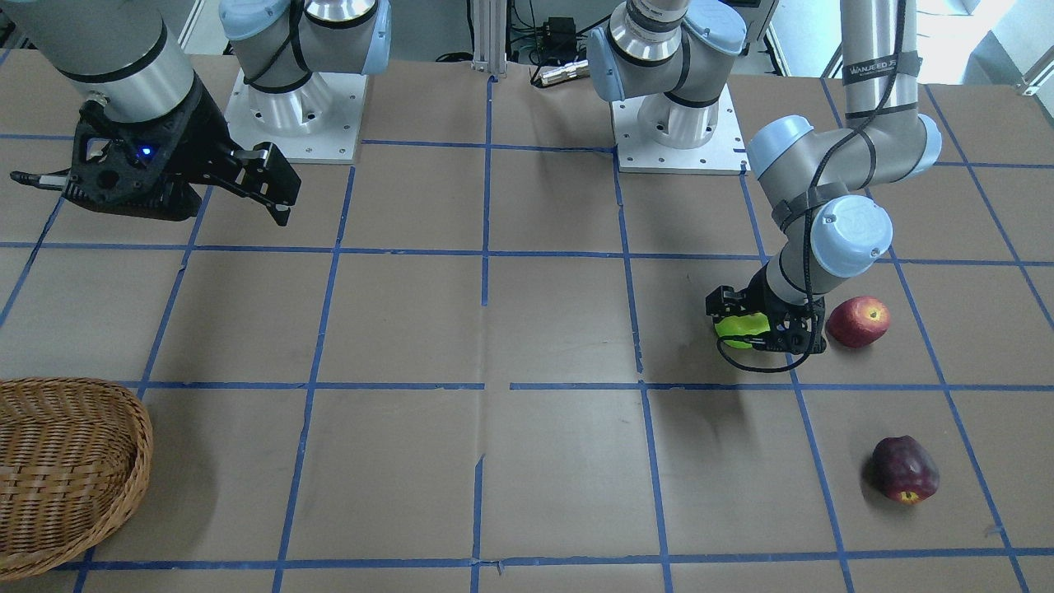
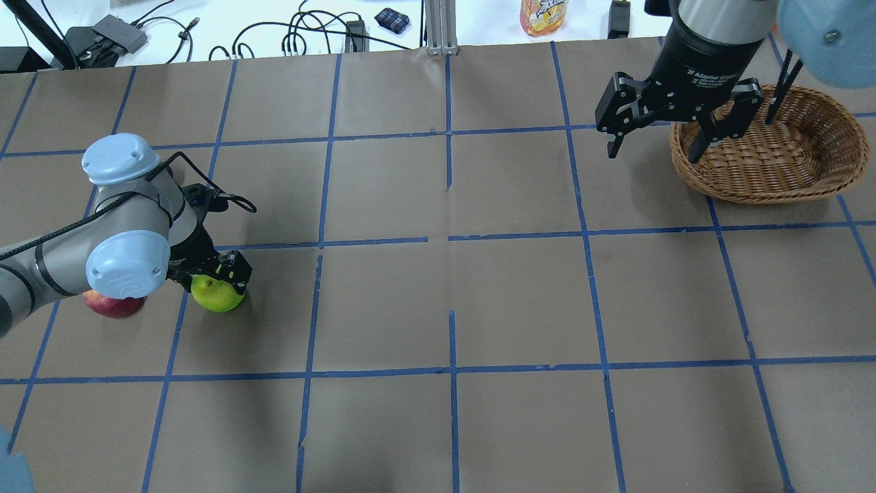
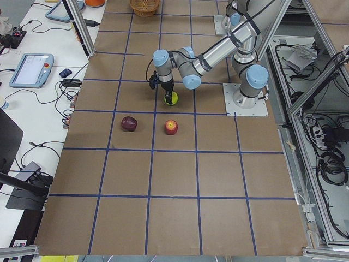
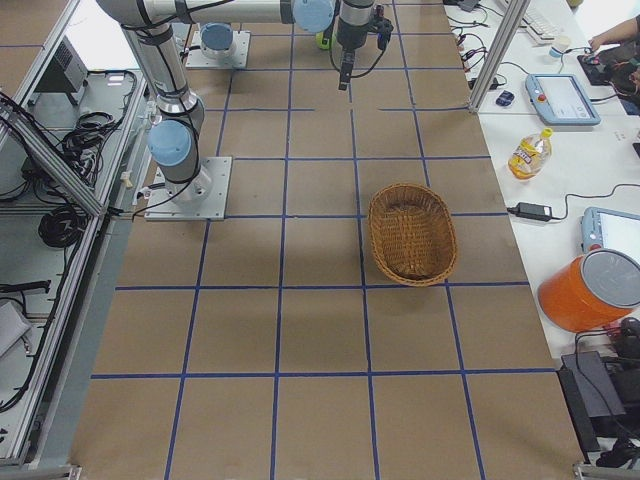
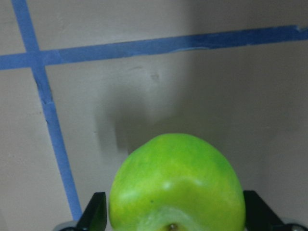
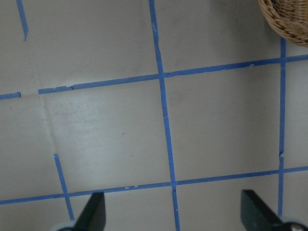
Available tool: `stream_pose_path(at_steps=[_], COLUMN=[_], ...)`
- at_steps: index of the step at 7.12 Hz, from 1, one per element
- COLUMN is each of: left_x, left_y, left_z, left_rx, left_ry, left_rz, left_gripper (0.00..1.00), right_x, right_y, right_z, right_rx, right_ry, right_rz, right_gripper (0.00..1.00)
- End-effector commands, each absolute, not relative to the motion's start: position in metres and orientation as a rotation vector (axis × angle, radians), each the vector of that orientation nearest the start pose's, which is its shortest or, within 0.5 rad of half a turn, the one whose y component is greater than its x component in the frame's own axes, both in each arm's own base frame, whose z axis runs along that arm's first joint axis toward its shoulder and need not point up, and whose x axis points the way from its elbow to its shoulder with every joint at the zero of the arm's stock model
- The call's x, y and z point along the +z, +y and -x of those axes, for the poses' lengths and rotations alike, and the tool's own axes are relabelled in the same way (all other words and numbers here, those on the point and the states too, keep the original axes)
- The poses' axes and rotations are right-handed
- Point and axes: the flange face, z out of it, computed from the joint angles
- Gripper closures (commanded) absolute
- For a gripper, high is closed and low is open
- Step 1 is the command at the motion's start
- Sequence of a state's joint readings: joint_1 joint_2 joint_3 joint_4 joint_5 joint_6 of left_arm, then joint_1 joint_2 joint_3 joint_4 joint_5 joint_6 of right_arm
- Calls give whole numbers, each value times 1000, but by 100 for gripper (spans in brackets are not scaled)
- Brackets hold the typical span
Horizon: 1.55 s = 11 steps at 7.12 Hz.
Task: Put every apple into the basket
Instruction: 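Carry the green apple with the left gripper to the table center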
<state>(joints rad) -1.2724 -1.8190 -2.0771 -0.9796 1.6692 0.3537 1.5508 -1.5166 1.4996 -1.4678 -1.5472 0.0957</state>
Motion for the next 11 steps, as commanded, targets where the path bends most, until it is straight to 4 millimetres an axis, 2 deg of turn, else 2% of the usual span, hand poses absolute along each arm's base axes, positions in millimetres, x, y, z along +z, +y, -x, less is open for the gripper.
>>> stream_pose_path(at_steps=[1, 2, 3, 5, 6, 7, 8, 9, 10, 11], left_x=[197, 212, 228, 257, 266, 269, 265, 257, 239, 223], left_y=[-493, -505, -519, -543, -548, -551, -549, -544, -536, -541], left_z=[-24, -7, 19, 124, 173, 219, 265, 307, 336, 352], left_rx=[258, 181, 141, 87, 52, 18, 10, 24, 50, -4], left_ry=[3092, 3167, 3201, 3172, 3169, 3181, 3190, 3191, 3174, 3191], left_rz=[-67, 55, 209, 373, 401, 336, 246, 255, 235, 220], left_gripper=[68, 71, 71, 71, 72, 72, 72, 72, 72, 72], right_x=[486, 485, 483, 481, 481, 480, 480, 480, 481, 481], right_y=[-508, -508, -506, -505, -505, -505, -505, -505, -505, -504], right_z=[-125, -125, -125, -125, -125, -125, -125, -125, -125, -126], right_rx=[135, 140, 145, 150, 150, 154, 154, 154, 152, 150], right_ry=[3114, 3114, 3115, 3115, 3115, 3115, 3115, 3115, 3115, 3113], right_rz=[-181, -181, -183, -181, -181, -181, -181, -181, -181, -181], right_gripper=[0, 0, 0, 0, 0, 0, 0, 0, 0, 0])
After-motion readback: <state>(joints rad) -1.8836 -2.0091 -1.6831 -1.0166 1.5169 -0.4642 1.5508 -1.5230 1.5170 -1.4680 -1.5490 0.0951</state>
